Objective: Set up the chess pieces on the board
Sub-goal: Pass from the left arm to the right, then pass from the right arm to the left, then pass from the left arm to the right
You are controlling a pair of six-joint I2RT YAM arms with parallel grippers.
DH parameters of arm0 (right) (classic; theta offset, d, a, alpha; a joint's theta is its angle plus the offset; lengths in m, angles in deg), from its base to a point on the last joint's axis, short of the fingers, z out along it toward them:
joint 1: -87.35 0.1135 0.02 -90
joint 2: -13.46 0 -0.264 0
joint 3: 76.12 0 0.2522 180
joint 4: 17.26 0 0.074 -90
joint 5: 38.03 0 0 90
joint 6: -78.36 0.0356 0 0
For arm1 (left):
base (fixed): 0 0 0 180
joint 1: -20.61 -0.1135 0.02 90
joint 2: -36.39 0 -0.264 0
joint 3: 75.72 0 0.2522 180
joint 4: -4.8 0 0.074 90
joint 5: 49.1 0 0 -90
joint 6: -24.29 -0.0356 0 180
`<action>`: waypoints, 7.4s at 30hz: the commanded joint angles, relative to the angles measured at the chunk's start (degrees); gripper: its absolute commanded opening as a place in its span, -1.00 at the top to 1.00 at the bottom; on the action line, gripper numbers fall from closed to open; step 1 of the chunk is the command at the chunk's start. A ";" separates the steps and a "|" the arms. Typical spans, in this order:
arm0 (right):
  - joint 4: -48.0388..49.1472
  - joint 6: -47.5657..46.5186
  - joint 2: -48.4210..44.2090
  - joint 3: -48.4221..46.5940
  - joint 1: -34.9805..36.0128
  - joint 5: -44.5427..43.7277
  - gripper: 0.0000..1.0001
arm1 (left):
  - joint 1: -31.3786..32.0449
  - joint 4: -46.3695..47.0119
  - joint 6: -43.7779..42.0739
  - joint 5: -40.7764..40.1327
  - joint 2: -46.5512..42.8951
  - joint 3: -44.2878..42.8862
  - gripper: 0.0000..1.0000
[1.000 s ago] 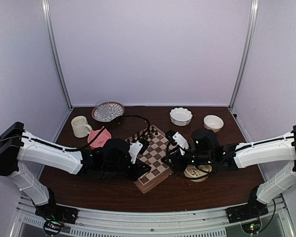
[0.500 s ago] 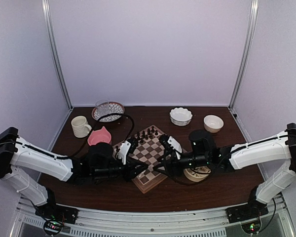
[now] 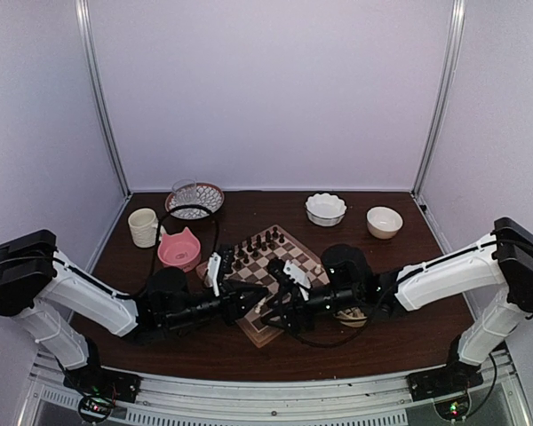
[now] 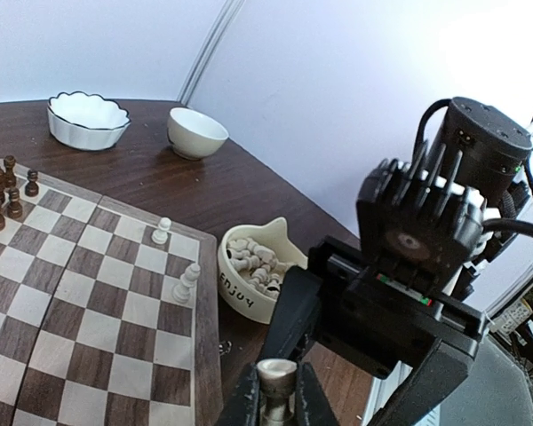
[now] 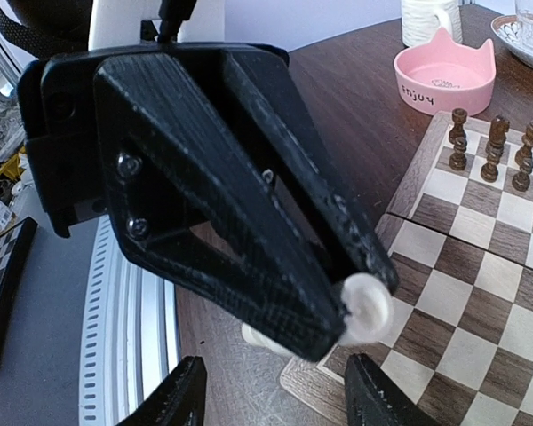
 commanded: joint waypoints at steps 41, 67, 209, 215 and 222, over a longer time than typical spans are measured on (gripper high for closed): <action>0.67 0.38 -1.51 -1.55 0.79 -2.91 0.95 | 1.83 1.27 -4.37 -0.43 -0.10 -2.42 0.50; -9.18 -4.73 -4.58 -2.74 0.79 -7.89 0.96 | -1.19 -36.36 -16.75 10.08 -11.51 -12.73 -0.23; -3.39 -3.05 -19.06 5.32 0.79 -8.87 0.23 | -2.34 -35.31 -18.29 20.25 -5.06 -15.62 0.86; -4.40 -2.38 -16.73 3.57 0.70 -7.40 0.41 | -2.29 -35.10 -18.55 21.66 -4.74 -15.85 0.86; -4.46 -2.03 -15.14 2.72 0.70 -5.71 0.45 | -2.29 -34.92 -18.56 22.77 -4.68 -16.01 0.86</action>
